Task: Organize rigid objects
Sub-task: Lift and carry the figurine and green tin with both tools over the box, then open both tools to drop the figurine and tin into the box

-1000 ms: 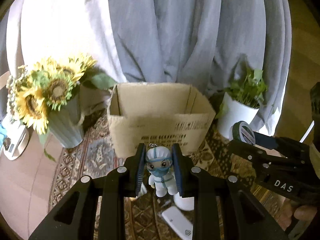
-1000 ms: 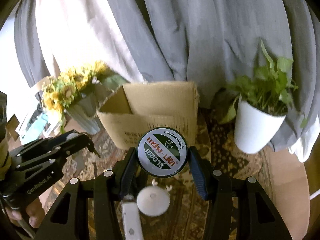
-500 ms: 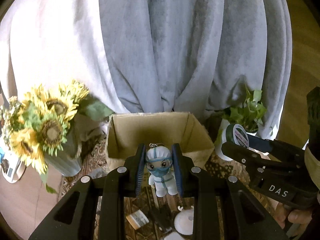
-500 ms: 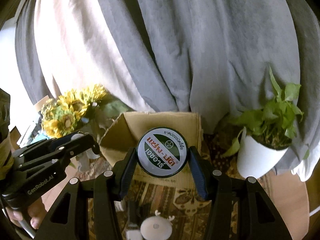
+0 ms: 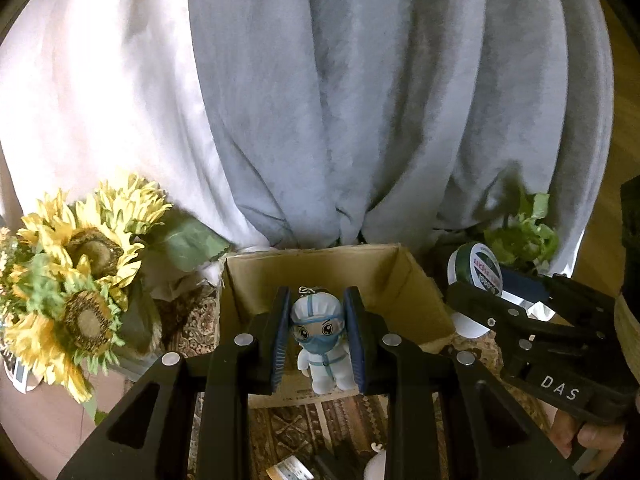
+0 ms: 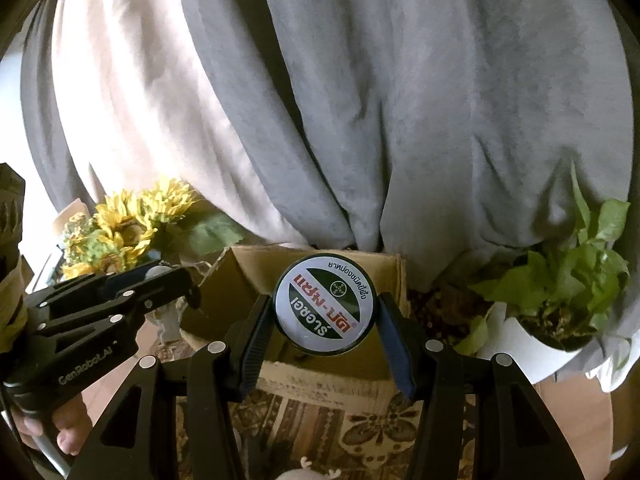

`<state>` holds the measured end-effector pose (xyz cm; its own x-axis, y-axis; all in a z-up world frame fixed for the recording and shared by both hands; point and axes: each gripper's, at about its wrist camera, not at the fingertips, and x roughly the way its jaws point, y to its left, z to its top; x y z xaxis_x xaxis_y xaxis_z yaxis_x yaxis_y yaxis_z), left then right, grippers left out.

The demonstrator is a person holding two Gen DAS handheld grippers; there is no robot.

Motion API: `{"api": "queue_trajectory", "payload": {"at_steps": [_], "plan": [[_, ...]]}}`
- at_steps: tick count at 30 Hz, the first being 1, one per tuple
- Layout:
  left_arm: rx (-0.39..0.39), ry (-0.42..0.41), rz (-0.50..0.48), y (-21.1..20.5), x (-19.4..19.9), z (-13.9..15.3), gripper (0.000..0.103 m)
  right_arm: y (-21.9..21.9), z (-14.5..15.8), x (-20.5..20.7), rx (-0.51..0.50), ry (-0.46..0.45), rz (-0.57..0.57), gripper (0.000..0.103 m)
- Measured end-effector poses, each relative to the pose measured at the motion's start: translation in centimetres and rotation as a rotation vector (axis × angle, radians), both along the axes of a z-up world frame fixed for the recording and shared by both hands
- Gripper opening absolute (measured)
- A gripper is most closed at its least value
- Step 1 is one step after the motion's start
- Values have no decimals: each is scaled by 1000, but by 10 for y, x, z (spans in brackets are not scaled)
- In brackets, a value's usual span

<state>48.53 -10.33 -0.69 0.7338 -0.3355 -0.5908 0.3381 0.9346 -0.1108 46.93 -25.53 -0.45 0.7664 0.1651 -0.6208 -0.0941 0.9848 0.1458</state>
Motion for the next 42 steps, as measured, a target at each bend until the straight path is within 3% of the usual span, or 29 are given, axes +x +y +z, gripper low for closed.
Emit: {"api": "queue_trajectory", "payload": {"at_steps": [10, 28, 30, 32, 42], "plan": [[52, 72, 3, -7, 42, -17, 27, -3, -27, 42, -11, 105, 16, 53], [114, 307, -18, -15, 99, -75, 27, -1, -80, 87, -43, 287, 35, 54], [108, 324, -20, -15, 100, -79, 31, -1, -82, 90, -37, 304, 38, 57], [111, 326, -15, -14, 99, -81, 40, -2, -83, 90, -36, 304, 29, 57], [123, 218, 28, -6, 70, -60, 54, -3, -57, 66, -61, 224, -27, 64]]}}
